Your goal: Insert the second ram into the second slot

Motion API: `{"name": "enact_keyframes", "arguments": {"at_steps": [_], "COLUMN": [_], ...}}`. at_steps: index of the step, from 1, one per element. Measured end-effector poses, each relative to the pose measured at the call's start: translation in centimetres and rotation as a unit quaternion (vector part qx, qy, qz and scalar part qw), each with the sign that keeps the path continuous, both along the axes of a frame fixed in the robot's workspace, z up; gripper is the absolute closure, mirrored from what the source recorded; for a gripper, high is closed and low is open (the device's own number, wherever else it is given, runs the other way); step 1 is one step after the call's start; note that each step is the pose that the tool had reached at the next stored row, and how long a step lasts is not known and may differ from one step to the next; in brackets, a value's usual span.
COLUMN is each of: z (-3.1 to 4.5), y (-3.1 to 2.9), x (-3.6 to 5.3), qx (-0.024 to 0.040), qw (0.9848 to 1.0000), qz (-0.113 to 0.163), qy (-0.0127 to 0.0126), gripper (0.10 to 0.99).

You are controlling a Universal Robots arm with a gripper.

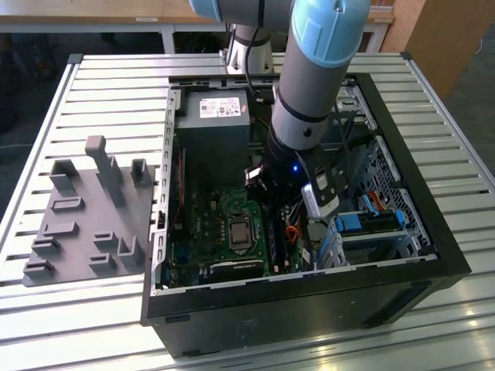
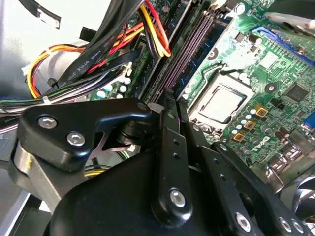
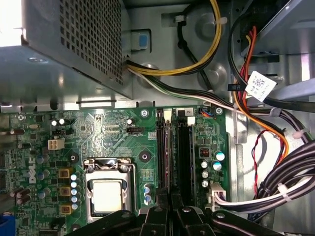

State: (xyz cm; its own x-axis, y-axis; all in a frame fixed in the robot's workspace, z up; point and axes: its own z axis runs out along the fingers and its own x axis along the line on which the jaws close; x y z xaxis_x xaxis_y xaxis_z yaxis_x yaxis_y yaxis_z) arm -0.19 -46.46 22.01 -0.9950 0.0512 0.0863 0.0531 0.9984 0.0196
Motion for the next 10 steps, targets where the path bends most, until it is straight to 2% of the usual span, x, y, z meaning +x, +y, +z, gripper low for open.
{"name": "enact_keyframes", "arguments": {"at_steps": [10], "z": [-0.12], "y": [0.0], "x": [-0.03], "qx": [-0.0003], "qw": [1.0], "qz": [0.002], "qy": [0.0], "gripper": [0.949]}}
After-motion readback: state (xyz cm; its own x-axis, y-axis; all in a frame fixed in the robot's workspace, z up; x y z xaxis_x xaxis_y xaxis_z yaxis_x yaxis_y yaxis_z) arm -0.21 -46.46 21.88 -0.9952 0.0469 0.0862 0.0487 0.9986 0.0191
